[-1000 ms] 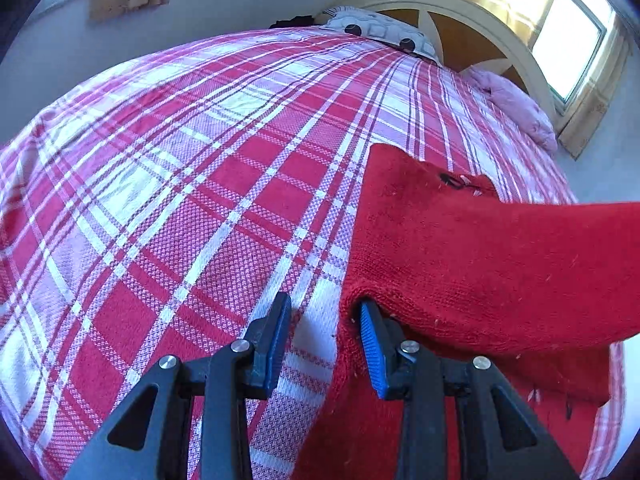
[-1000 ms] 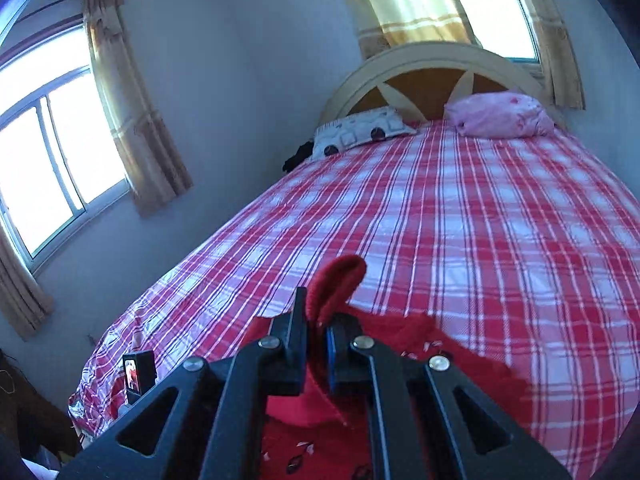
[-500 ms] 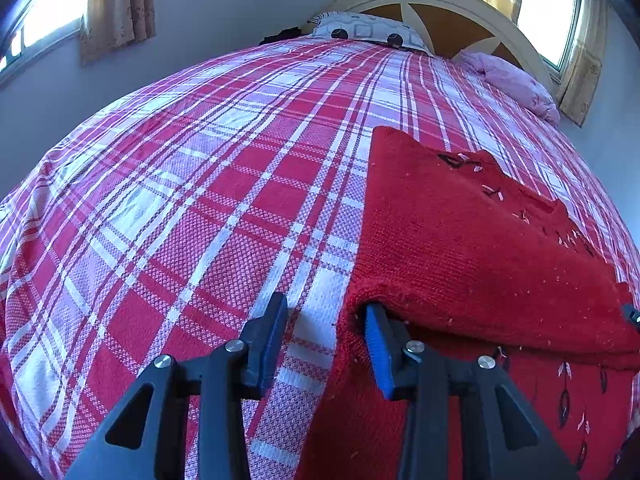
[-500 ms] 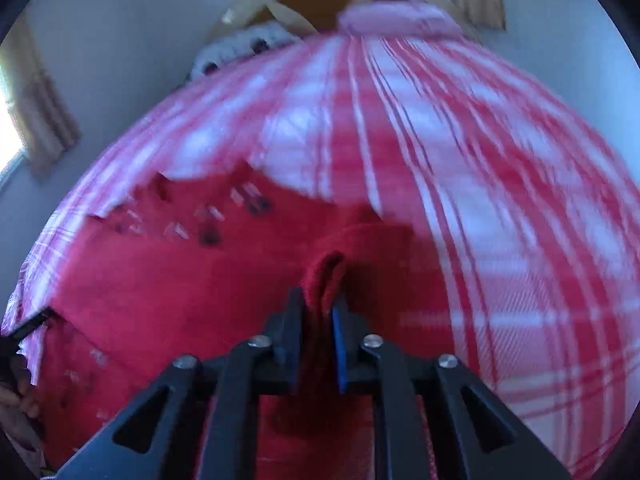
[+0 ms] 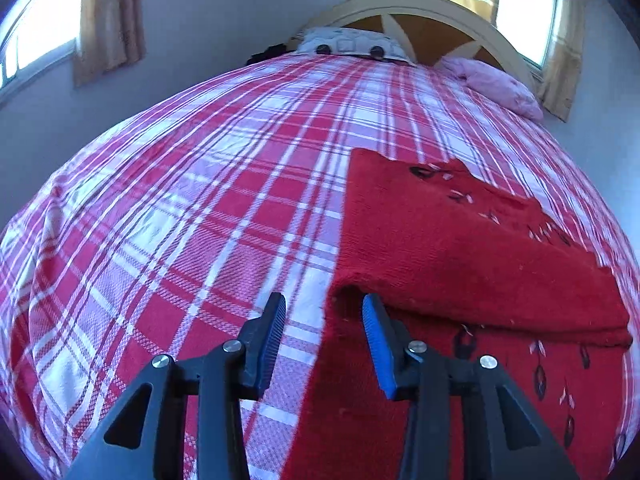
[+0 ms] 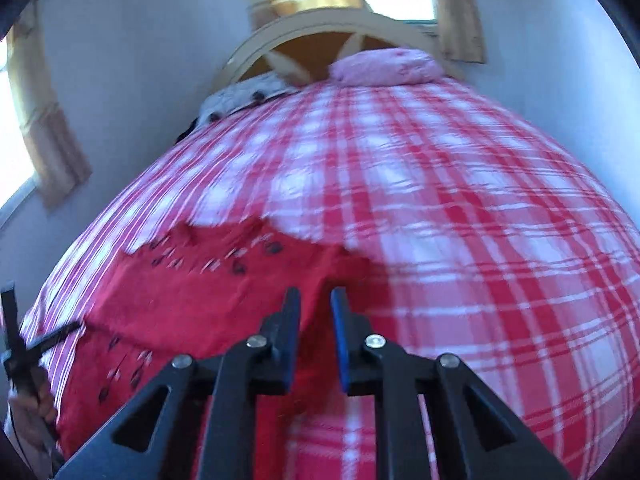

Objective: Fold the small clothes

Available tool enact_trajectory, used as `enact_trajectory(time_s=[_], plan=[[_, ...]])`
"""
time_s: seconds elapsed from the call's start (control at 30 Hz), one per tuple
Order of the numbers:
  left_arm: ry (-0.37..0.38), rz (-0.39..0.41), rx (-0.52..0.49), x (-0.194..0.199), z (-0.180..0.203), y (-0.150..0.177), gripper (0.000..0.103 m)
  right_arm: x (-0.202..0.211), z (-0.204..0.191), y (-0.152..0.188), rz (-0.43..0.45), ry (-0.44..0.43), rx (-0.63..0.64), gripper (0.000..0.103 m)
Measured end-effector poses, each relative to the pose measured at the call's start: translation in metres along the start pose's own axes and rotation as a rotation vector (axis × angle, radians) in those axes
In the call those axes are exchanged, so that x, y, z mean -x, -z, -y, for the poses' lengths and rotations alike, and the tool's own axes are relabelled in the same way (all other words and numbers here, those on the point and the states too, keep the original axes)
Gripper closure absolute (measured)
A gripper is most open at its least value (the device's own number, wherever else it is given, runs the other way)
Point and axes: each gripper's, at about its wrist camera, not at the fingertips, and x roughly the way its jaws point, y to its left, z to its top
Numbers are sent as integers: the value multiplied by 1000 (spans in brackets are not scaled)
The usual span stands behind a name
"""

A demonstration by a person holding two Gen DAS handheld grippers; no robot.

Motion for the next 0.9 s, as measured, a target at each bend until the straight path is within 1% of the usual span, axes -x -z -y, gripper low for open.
enact_trajectory(time_s=[0.07, 0.13, 0.17, 0.2, 0.23, 0.33, 0.37, 0.43, 0.5, 0.53, 0.57, 0.63, 0.73, 0.77, 0.8, 0.9], plan=[[-3, 1, -14, 2, 1, 2, 61, -19, -7, 11, -41, -9, 2, 83], [-1, -1, -11, 3, -3, 3, 61, -46, -8, 23, -112, -27, -27, 81], [-2, -3, -3, 4, -6, 3, 61, -57, -8, 31, -120, -6, -24, 80], [-4, -6, 8, 6, -12, 3, 61, -58, -9, 33, -101, -2, -20, 80], [-4, -6, 16, 8, -15, 4, 61, -58, -8, 34, -96, -8, -27, 80], [-17, 1, 31, 17, -35, 7, 61, -49, 5, 28, -104, -55, -110, 80], [-14, 4, 32, 21, -42, 8, 61, -43, 7, 27, -107, -63, -130, 79], [10, 14, 28, 32, -58, 14, 61, -16, 10, 24, -53, -118, -158, 73], [29, 25, 7, 41, -69, 19, 61, 22, 8, 24, 30, -155, -147, 59], [51, 27, -14, 47, -74, 23, 61, 39, 7, 25, 63, -158, -133, 44], [70, 24, -33, 51, -77, 26, 61, 57, 6, 28, 90, -165, -117, 33], [113, 16, -111, 62, -79, 34, 61, 94, 1, 38, 105, -194, -80, 30], [139, 21, -242, 80, -77, 54, 61, 127, -8, 61, 63, -228, -41, 30], [159, 15, -267, 84, -77, 61, 61, 138, -12, 76, 39, -235, -23, 30], [195, -1, -288, 89, -76, 72, 61, 142, -15, 85, 22, -234, -13, 30], [278, -77, -297, 92, -78, 98, 61, 149, -22, 126, -44, -208, -1, 30]])
